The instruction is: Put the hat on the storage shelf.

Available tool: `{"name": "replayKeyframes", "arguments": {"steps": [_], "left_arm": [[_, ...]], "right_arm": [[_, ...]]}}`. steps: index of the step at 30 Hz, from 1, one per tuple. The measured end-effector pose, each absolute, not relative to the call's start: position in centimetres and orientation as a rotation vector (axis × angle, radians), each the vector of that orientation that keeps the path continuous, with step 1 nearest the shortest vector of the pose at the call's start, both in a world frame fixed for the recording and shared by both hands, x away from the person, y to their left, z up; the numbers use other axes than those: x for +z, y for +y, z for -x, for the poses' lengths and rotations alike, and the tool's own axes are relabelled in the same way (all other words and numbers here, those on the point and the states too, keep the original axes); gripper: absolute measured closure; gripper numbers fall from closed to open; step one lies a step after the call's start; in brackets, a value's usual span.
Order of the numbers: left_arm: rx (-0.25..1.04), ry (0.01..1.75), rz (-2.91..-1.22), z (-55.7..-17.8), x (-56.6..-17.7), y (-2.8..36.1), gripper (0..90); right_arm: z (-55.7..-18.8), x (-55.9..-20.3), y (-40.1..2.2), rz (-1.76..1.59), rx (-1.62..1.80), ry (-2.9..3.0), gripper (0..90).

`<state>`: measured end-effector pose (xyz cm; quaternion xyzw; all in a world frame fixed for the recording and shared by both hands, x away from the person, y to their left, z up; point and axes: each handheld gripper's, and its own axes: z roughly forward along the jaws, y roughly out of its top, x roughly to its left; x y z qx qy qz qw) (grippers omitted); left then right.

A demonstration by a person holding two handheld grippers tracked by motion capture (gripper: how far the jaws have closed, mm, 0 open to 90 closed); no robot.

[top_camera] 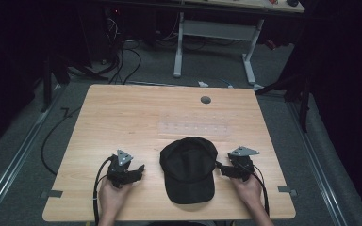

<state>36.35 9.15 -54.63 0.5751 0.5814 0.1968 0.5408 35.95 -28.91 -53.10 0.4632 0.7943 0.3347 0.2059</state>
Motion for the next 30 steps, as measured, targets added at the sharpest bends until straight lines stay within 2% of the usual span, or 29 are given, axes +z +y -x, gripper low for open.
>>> {"name": "replayKeyframes", "arguments": {"steps": [14,19,30], "left_arm": [[0.46,1.385,-1.364,-36.4,-54.6,9.2,29.3],[0.461,1.385,-1.362,-36.4,-54.6,9.2,29.3],[0.458,1.387,-1.358,-36.4,-54.6,9.2,29.3]], "right_arm": [[-35.7,-53.1,-28.8,-1.331,0.928,2.184,34.8],[-35.8,-52.8,-29.0,-1.381,0.943,2.181,39.3],[-35.2,-51.5,-30.0,-1.393,1.024,2.142,42.9]]}}
